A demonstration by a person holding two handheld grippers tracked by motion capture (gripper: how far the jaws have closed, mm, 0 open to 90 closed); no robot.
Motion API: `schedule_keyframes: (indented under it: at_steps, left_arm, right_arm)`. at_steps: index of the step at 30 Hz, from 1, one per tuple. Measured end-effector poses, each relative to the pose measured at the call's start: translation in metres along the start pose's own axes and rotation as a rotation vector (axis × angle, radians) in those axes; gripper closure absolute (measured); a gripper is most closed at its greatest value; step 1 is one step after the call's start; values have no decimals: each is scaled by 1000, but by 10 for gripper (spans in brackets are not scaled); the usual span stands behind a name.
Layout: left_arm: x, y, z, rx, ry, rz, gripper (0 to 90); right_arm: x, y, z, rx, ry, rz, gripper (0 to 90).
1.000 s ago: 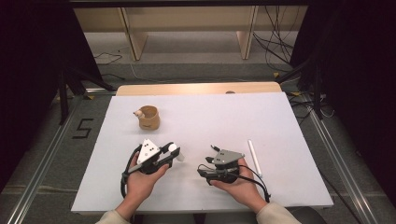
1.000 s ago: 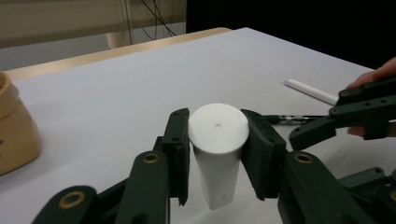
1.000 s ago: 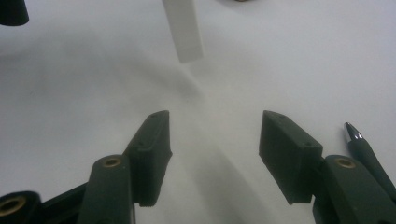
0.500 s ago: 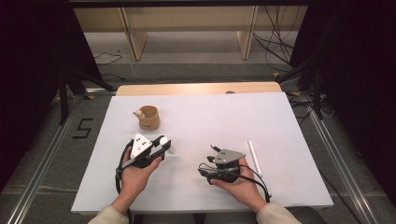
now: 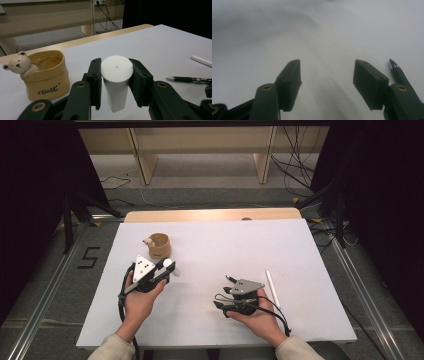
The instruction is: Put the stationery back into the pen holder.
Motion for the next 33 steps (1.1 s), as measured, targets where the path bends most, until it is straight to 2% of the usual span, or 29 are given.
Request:
schedule_keyframes:
  at_steps: [9, 19, 33]
  left_arm:
    - [2, 10, -11, 24, 32, 12, 646]
    - [8, 20, -27, 21, 68, 27, 646]
    - [12, 37, -42, 20, 101, 56, 645]
  right_arm:
    - [-2, -2, 3, 7, -7, -5, 380]
    - [-3, -3, 5, 19, -11, -6, 375]
    - [-2, -3, 7, 22, -16, -3, 375]
Point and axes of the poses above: each handheld gripper's, and its own axes: x roughly forward along the jaws, y roughly out of its top, z roughly to its right, the point moved 10 cm from there along x, roughly forward along the jaws, and after that the axes turned 2 degrees about -z, right-handed, at the moved point
